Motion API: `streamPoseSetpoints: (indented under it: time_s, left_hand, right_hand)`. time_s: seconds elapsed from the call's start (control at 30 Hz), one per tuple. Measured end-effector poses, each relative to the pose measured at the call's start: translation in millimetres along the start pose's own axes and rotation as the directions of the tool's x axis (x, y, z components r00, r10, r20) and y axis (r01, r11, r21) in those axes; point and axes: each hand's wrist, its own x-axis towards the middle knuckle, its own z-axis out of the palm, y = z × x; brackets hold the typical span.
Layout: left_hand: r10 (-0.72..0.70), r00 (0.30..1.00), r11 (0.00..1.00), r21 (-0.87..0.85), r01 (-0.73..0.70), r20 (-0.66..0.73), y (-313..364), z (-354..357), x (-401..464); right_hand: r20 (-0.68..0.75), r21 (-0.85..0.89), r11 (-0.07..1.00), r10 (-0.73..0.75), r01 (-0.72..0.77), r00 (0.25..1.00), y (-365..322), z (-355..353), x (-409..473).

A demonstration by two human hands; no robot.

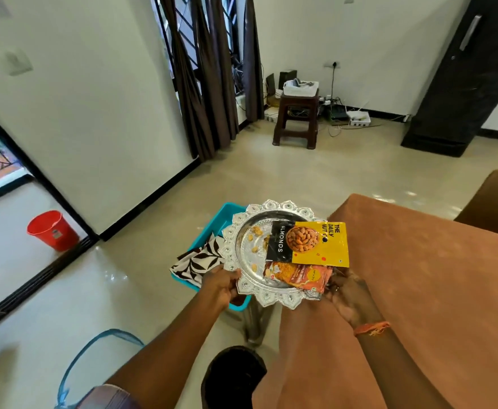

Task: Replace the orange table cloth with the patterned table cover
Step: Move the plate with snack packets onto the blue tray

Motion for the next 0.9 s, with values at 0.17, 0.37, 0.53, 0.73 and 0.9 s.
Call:
streamPoseSetpoints:
  time_s: [0.17, 0.37, 0.53, 0.73, 0.9]
  left_hand:
    - [-0.029, 0.999, 1.0, 0.006, 0.029, 0.035, 29, 10, 54]
    - [-0.087, 0.996, 0.995, 0.046, 0.085, 0.034, 86, 0, 158]
    - [-0.1, 0.986, 0.989, 0.12, 0.084, 0.131, 140, -4, 266]
    - [-0.102, 0.982, 0.99, 0.116, 0.084, 0.157, 166, -13, 381]
    - [-0.15, 0.982, 0.985, 0.106, 0.138, 0.115, 152, -29, 438]
  right_hand:
    - [-0.082, -0.023, 1.0, 0.018, -0.02, 0.996, -3, 22, 57]
    - [-0.125, -0.024, 0.999, 0.03, -0.033, 0.992, 14, 80, 130]
    - [-0.207, -0.049, 0.997, 0.047, -0.059, 0.977, 51, 131, 220]
    - [-0.276, -0.037, 0.996, 0.07, -0.083, 0.959, 93, 163, 317]
    - [-0.33, -0.043, 0.993, 0.085, -0.105, 0.94, 126, 164, 356]
